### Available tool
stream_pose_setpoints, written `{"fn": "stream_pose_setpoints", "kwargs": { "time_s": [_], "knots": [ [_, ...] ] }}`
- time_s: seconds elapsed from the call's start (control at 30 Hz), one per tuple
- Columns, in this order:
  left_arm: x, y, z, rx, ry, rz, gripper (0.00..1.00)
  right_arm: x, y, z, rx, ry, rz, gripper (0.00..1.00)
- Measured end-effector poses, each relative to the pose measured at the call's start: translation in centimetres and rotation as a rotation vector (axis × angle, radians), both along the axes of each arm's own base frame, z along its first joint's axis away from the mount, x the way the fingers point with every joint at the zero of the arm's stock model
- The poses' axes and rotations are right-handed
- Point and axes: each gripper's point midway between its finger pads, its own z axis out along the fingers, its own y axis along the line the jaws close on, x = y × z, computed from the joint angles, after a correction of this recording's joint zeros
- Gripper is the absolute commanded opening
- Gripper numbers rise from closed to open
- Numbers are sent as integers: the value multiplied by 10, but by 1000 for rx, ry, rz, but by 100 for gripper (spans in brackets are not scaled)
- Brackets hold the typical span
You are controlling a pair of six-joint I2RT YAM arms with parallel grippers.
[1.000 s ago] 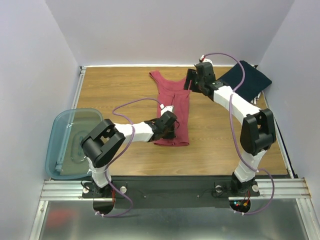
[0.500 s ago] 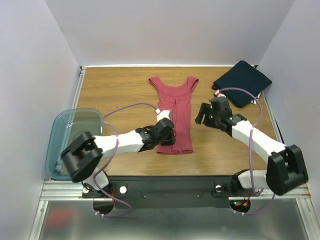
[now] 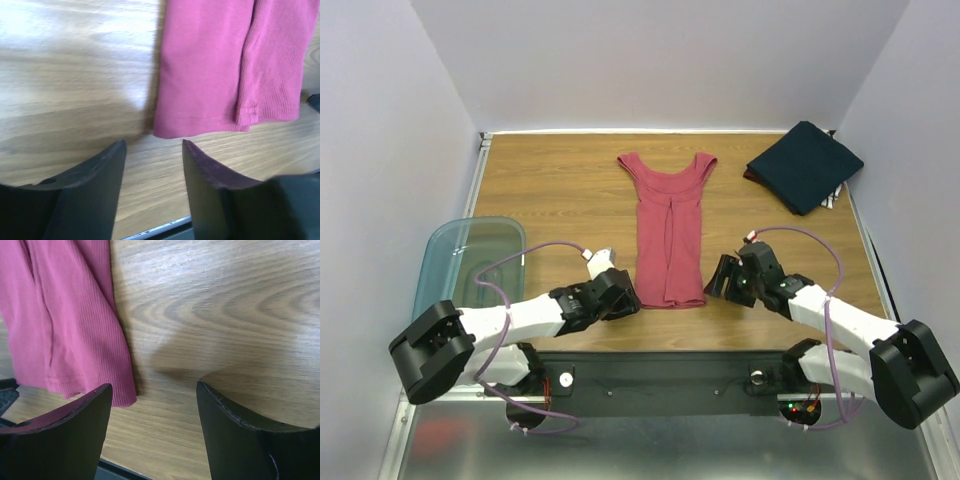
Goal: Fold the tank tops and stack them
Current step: Fold the tank top
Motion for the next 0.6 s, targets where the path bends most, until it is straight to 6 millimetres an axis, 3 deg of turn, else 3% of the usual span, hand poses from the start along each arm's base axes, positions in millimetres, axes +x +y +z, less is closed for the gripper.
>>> {"fn": "stream_pose_setpoints", "kwargs": {
  "time_s": [0.2, 0.33, 0.6],
  "knots": [
    [6, 0, 11, -88, -46, 34, 70, 0, 9, 2, 61, -13, -28, 72],
    [17, -6, 18, -132, -75, 49, 65, -2, 14, 1, 104, -22, -49, 68],
    [19, -8, -5, -100, -23, 47, 52, -9, 28, 1, 188, -26, -65, 63]
  ]
}}
